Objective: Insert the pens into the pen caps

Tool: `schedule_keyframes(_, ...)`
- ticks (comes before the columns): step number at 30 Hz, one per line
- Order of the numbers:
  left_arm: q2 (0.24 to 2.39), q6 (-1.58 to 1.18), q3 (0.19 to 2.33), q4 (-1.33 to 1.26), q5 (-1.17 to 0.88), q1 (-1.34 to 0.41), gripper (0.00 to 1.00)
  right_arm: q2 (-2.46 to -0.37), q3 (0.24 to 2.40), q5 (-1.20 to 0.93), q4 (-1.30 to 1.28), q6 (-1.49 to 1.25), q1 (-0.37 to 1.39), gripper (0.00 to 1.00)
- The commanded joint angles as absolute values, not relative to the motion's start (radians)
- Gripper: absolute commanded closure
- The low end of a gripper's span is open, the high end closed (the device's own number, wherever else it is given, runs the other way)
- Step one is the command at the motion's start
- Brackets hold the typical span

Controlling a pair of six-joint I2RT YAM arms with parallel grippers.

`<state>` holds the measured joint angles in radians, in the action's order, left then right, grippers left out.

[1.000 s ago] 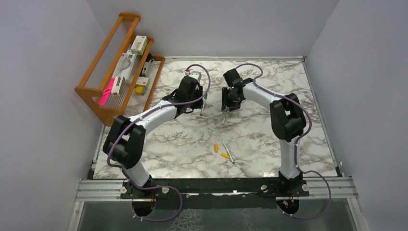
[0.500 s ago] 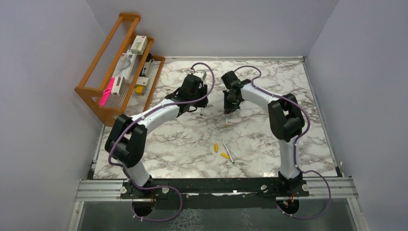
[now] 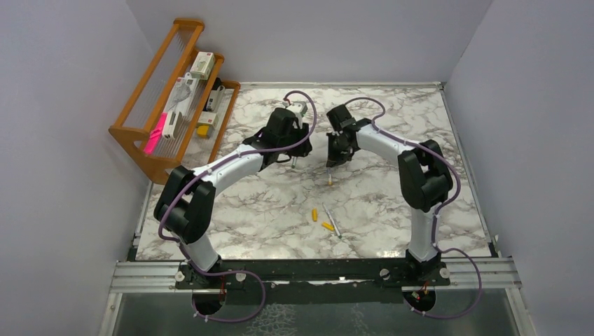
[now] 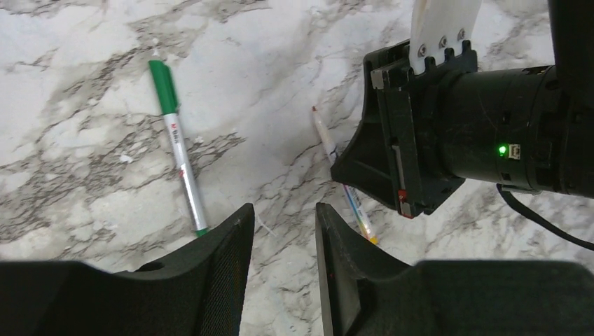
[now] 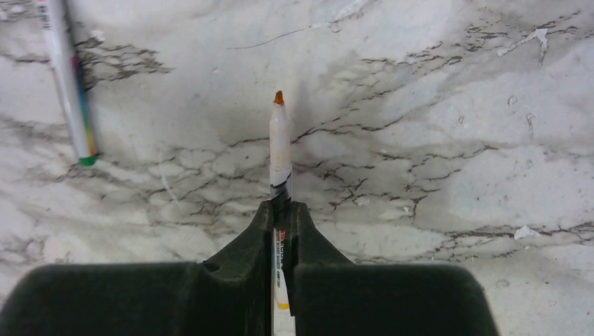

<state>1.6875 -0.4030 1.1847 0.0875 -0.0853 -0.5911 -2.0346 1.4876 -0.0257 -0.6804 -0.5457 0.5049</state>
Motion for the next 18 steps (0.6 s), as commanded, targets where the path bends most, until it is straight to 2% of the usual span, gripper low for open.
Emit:
schedule_keyframes(1,1.689,-0.454,1.182,-0.058,-0.238,-0.598,0.59,-1.898,1.46,-0.083,-0.582,-0.567,0.508,0.99)
schedule_keyframes(6,1.672,-0.508,1.127,-0.191,-0.387,-0.598,0.54,-1.791,1.424,-0.094,-0.496,-0.588,0.505,0.99)
schedule_keyframes(18,1.629,-0.572,1.086,-0.372,-0.576,-0.591,0.47,-1.552,1.234,-0.201,-0.181,-0.701,0.465,0.99)
